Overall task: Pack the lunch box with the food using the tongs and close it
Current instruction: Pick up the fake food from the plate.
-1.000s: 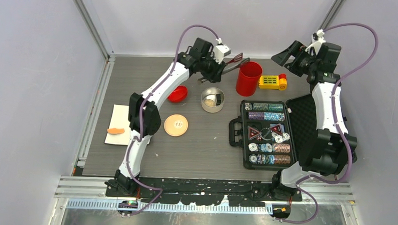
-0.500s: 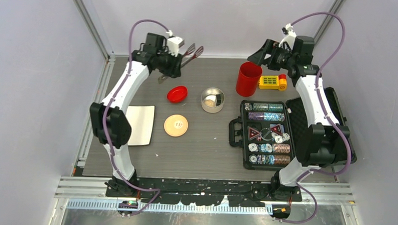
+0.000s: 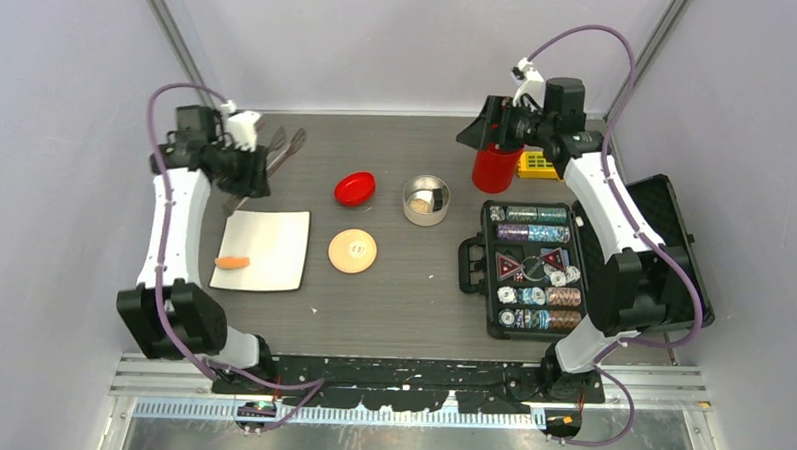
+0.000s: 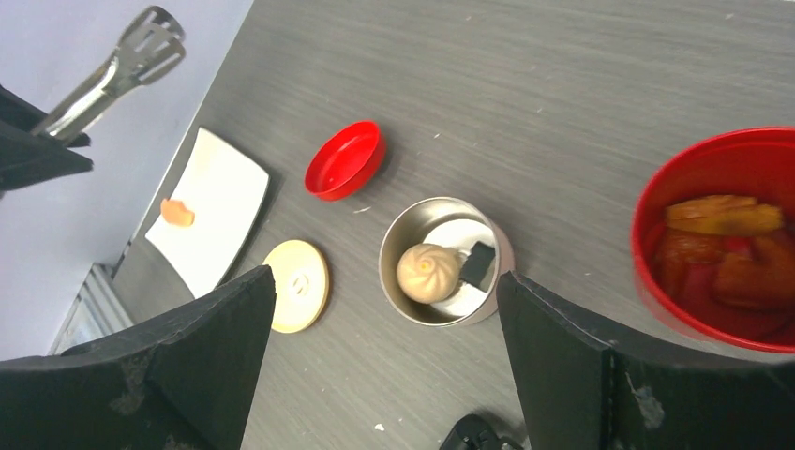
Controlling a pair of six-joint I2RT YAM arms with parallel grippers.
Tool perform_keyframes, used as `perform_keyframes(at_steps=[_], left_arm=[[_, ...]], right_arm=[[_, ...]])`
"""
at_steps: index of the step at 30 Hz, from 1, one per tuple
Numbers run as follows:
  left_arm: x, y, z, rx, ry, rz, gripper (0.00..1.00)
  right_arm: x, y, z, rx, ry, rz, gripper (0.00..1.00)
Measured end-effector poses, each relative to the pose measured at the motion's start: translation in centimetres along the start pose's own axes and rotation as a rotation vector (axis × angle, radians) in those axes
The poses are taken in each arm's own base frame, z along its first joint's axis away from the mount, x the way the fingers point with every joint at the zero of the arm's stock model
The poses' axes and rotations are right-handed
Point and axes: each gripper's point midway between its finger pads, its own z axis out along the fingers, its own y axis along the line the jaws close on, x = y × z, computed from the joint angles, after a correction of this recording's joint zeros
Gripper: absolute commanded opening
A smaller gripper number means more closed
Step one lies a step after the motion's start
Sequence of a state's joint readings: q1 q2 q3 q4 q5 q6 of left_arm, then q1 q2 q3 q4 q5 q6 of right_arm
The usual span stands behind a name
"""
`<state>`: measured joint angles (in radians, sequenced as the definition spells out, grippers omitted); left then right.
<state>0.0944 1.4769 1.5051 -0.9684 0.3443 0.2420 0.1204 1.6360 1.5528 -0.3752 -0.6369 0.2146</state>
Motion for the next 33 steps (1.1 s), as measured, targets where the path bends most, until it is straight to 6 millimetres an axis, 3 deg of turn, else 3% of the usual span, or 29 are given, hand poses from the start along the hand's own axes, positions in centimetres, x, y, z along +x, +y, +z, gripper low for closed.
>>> perform_keyframes(at_steps=[3, 7, 16, 22, 33], left_arm=[[3.0, 2.7, -3.4, -0.068, 0.016, -0.032, 0.45], [6.8, 4.9, -7.1, -0.130, 0.060, -0.041, 0.45], [14.5, 6.7, -11.5, -0.120, 0.216, 0.037, 0.46], [18.7, 7.8, -12.5, -0.018, 0.320, 0.096, 0.44], [22.5, 11.0, -10.0, 0.033, 0.414, 0.283, 0.42]], right_arm=[[1.4, 1.2, 0.8, -0.029, 0.036, -0.004, 0.92], [3.0, 1.9, 1.4, -0.046, 0.074, 0.001, 0.92], [4.2, 3.3, 2.0, -0.074, 0.102, -0.006, 0.92], [4.3, 3.7, 2.2, -0.083, 0.098, -0.016, 0.92], [5.1, 3.7, 1.4, -0.074, 0.104, -0.036, 0.92]])
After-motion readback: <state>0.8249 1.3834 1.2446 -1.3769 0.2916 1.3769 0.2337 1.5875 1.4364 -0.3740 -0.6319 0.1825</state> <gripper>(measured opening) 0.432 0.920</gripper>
